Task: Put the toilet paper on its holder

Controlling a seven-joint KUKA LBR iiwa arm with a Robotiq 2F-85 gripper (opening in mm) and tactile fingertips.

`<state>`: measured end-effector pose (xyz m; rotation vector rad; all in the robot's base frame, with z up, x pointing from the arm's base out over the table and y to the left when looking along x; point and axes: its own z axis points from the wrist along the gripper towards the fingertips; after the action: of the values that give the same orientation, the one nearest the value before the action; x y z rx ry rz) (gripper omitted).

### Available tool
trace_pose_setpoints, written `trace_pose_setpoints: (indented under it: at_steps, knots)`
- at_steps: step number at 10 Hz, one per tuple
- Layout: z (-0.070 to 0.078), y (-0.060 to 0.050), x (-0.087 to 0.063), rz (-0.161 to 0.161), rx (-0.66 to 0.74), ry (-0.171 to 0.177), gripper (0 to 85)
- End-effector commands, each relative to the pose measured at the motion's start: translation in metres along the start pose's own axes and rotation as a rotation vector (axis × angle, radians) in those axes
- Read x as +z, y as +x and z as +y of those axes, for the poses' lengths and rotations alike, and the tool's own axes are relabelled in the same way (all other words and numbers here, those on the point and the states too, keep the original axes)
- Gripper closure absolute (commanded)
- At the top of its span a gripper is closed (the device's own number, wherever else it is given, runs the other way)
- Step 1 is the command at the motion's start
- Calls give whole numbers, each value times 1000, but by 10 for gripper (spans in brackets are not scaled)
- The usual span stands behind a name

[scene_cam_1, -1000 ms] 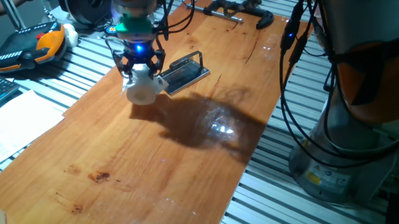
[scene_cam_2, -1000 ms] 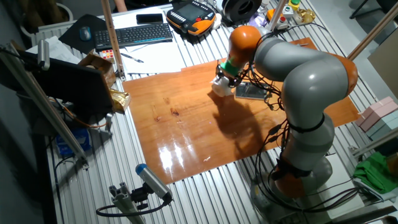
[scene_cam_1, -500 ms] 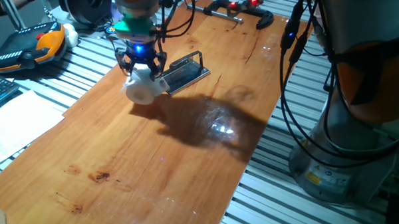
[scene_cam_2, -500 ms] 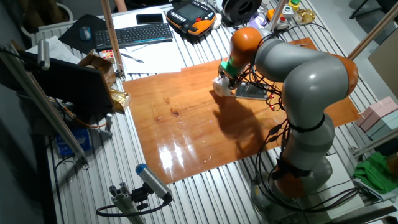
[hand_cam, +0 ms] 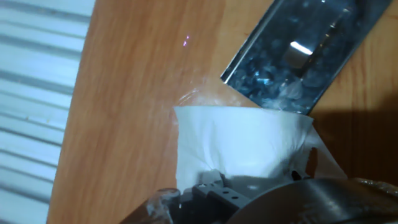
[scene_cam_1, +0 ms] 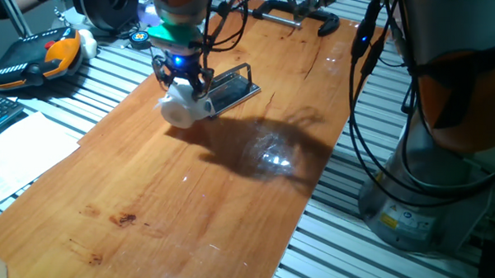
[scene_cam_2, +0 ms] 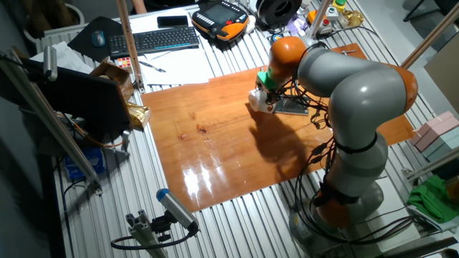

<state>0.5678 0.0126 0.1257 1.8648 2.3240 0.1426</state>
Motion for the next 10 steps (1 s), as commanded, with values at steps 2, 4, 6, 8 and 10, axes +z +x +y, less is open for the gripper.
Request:
trace_pose_setpoints:
  at_steps: [2, 4, 6, 8, 10]
  knots:
    - [-1, -5, 0, -74, 469, 11, 843]
    - [-2, -13, 2, -69, 505, 5, 843]
    - [-5, -19, 8, -71, 515, -5, 843]
    - [-10, -28, 12, -71, 521, -21, 843]
    - [-15, -38, 11, -50, 514, -18, 843]
